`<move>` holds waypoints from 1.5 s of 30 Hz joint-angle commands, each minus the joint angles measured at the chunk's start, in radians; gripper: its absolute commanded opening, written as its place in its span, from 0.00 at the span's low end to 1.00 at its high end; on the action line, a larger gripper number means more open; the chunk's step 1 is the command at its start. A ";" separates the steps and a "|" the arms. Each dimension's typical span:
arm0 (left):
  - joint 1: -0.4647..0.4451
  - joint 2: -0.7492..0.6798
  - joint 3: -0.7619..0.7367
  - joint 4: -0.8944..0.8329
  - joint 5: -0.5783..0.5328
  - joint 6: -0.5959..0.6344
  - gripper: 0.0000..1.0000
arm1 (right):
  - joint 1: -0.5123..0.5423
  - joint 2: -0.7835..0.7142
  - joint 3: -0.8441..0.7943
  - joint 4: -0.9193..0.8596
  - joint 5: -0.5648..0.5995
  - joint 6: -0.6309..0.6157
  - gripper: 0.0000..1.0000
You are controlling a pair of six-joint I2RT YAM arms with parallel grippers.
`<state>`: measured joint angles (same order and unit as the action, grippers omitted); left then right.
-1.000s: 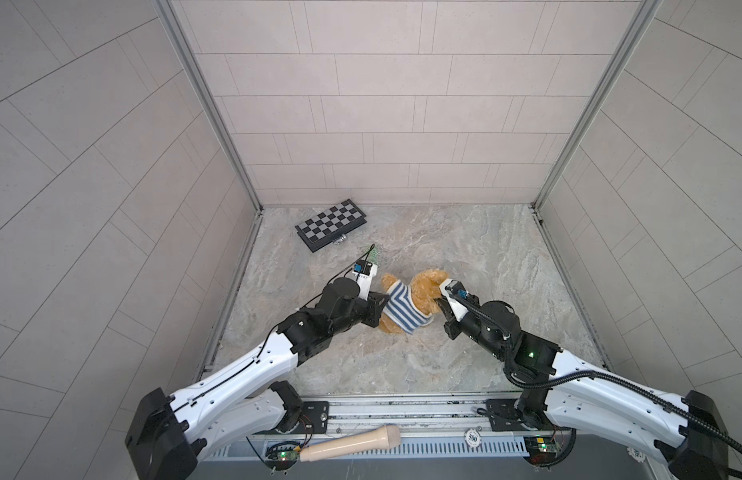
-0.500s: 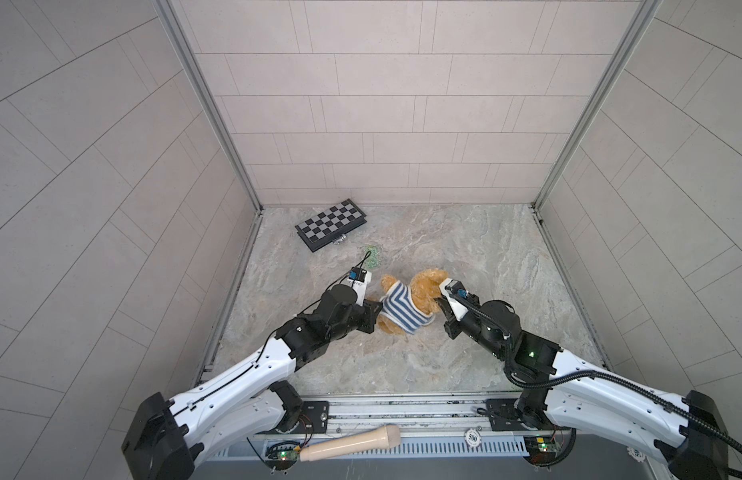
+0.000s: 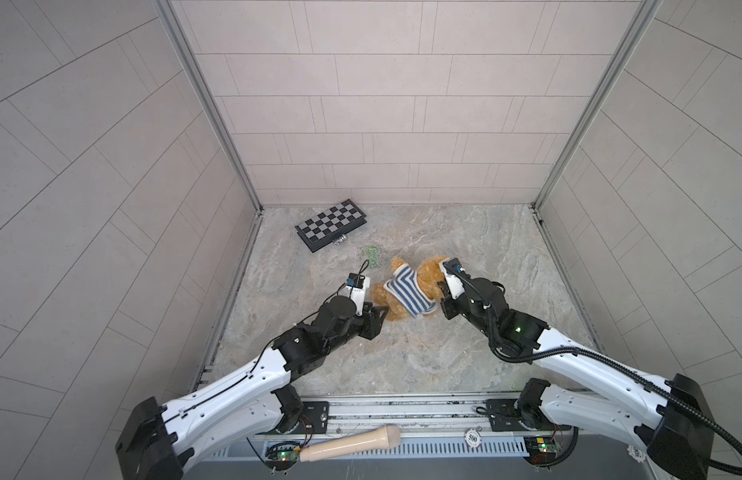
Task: Dress the teddy bear
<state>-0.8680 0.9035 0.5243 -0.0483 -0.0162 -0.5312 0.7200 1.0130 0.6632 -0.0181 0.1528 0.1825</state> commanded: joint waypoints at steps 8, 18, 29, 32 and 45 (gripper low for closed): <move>-0.032 0.305 -0.061 0.334 -0.040 -0.001 0.69 | -0.102 0.126 -0.014 0.082 -0.075 0.070 0.00; 0.035 0.449 0.059 0.292 -0.087 0.044 0.78 | -0.197 0.288 0.034 0.130 -0.147 0.059 0.04; 0.132 0.570 0.089 0.341 -0.013 0.028 0.67 | -0.262 0.375 0.054 0.149 -0.244 0.080 0.39; 0.157 0.581 0.079 0.362 0.011 0.021 0.64 | -0.266 0.371 0.047 0.137 -0.262 0.072 0.43; 0.045 0.401 0.074 0.212 -0.068 0.054 0.63 | -0.282 0.377 -0.016 0.130 -0.391 0.144 0.38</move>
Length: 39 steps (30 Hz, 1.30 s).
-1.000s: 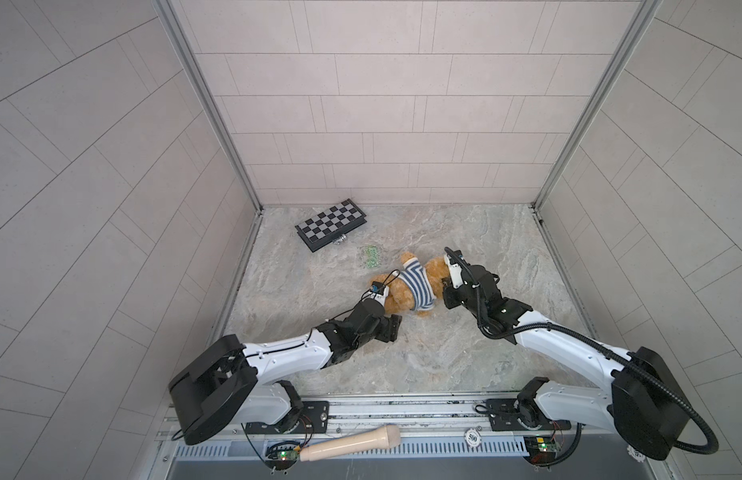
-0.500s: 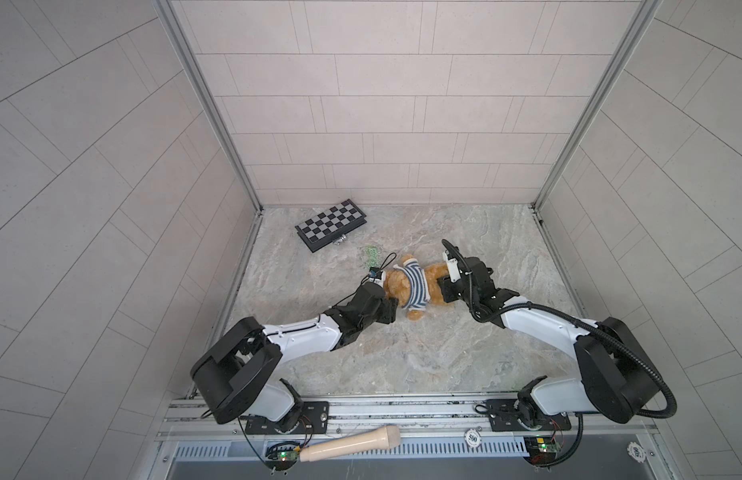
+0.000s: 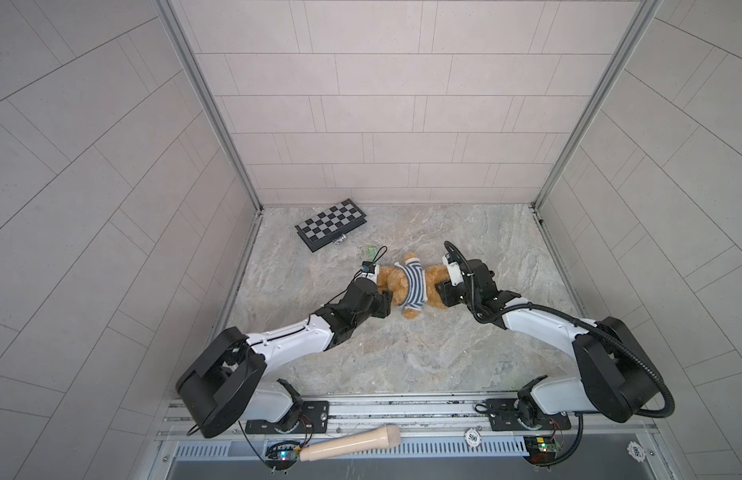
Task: Dress the teddy bear
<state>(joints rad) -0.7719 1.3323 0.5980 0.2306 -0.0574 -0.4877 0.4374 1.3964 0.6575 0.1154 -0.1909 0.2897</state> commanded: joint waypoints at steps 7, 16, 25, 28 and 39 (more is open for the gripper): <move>-0.088 -0.016 -0.030 0.001 0.052 -0.077 0.59 | 0.024 -0.057 -0.067 0.026 -0.119 0.102 0.33; 0.019 0.016 -0.042 0.037 0.130 -0.098 0.50 | 0.141 -0.231 -0.124 -0.005 -0.129 0.201 0.31; 0.049 -0.025 -0.057 -0.024 0.097 -0.047 0.50 | 0.164 -0.366 -0.030 -0.276 -0.078 0.049 0.45; 0.051 -0.018 -0.055 -0.015 0.108 -0.046 0.49 | 0.160 -0.273 0.083 -0.378 -0.055 -0.078 0.71; 0.051 0.036 -0.029 0.015 0.153 -0.043 0.49 | 0.131 0.018 0.232 -0.448 -0.033 -0.208 0.82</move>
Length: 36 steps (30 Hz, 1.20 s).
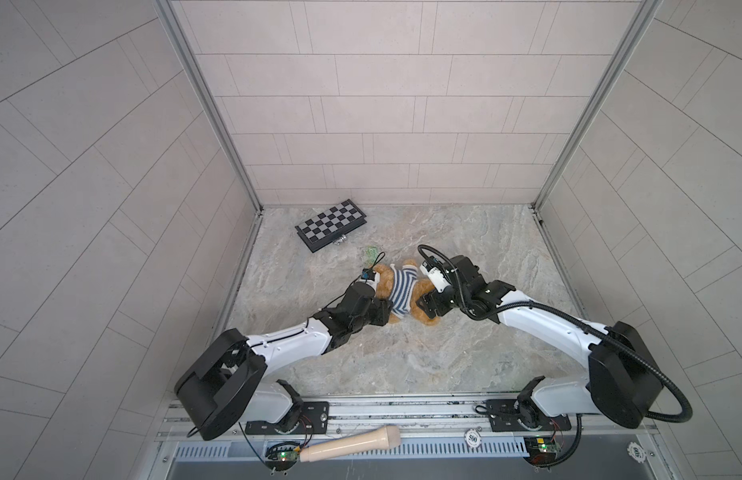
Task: Dress the teddy bear
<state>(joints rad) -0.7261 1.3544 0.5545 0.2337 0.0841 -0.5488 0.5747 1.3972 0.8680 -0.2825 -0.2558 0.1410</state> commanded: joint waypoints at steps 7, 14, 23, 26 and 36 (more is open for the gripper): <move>0.005 0.061 0.037 0.024 0.028 0.020 0.49 | -0.003 0.092 0.012 -0.053 -0.017 -0.067 0.56; 0.024 0.062 0.029 0.044 0.043 0.018 0.48 | 0.051 -0.018 -0.069 -0.039 -0.027 0.035 0.37; 0.054 0.041 0.024 -0.002 0.039 0.047 0.48 | 0.209 -0.213 -0.221 0.059 -0.004 0.179 0.46; 0.054 0.024 0.014 -0.006 0.038 0.044 0.48 | 0.211 -0.229 -0.193 -0.004 0.068 0.163 0.50; 0.054 0.004 0.001 -0.007 0.045 0.021 0.48 | 0.209 -0.219 -0.105 -0.048 0.249 0.041 0.73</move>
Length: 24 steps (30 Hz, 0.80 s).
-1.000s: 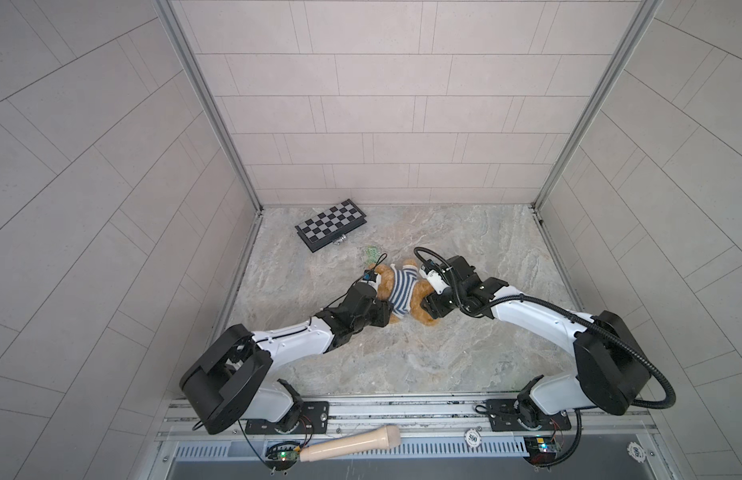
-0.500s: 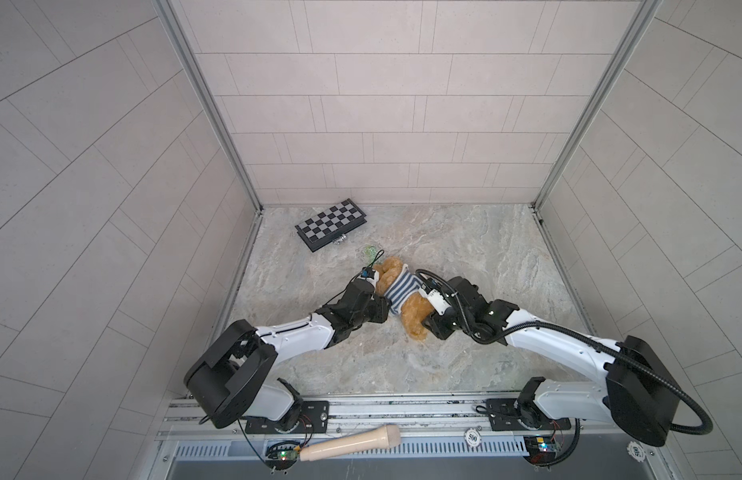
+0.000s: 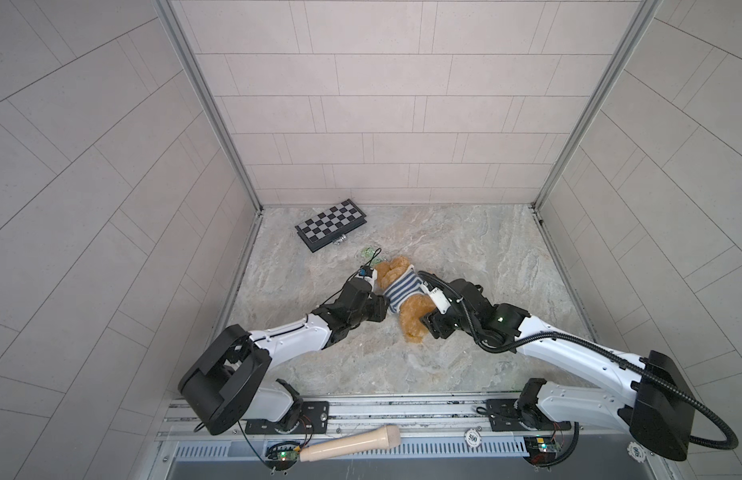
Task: Dress the teddy bear
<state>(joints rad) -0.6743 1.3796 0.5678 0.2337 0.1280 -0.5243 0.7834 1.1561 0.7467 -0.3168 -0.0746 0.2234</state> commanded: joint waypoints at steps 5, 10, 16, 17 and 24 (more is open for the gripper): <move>-0.009 -0.023 -0.028 -0.015 -0.014 -0.018 0.47 | 0.000 0.124 0.023 0.038 0.027 -0.055 0.73; -0.018 0.009 -0.024 -0.022 -0.034 -0.035 0.47 | 0.000 0.208 0.031 0.074 0.029 -0.055 0.64; -0.026 0.070 0.019 -0.015 -0.030 -0.040 0.48 | 0.000 0.273 0.088 -0.018 0.029 -0.032 0.35; -0.029 0.080 0.027 -0.020 -0.034 -0.040 0.49 | 0.000 0.275 0.086 -0.012 0.029 -0.029 0.31; -0.038 0.112 0.024 -0.040 -0.091 -0.055 0.46 | 0.001 0.263 0.066 0.005 0.021 -0.019 0.10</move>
<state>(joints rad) -0.7086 1.4776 0.5816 0.2150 0.0769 -0.5694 0.7826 1.4197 0.8238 -0.2893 -0.0494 0.1959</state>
